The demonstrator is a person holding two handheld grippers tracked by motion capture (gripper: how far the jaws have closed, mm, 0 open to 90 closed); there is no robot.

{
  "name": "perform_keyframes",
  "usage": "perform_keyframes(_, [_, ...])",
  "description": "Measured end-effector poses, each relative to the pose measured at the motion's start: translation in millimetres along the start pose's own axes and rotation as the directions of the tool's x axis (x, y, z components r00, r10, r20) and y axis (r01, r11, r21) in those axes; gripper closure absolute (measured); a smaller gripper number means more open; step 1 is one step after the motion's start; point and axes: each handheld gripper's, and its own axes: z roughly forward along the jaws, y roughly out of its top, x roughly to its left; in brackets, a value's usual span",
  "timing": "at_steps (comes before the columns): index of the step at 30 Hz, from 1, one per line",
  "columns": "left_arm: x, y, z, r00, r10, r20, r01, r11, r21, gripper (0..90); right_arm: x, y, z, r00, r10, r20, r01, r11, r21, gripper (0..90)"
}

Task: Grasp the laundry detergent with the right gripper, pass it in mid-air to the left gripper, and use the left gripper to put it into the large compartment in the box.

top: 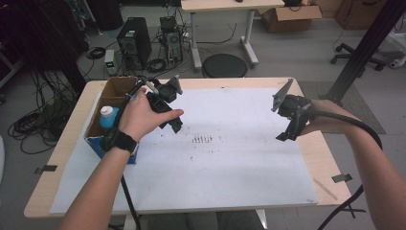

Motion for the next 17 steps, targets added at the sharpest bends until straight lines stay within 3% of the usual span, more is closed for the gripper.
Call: perform_keyframes(17, [-6.6,2.7,0.0,0.9994,0.028,0.021,-0.028,0.9996,-0.005,4.7,1.2,-2.8,0.5,1.0000,0.002,0.003,-0.002,1.000,0.004,8.1])
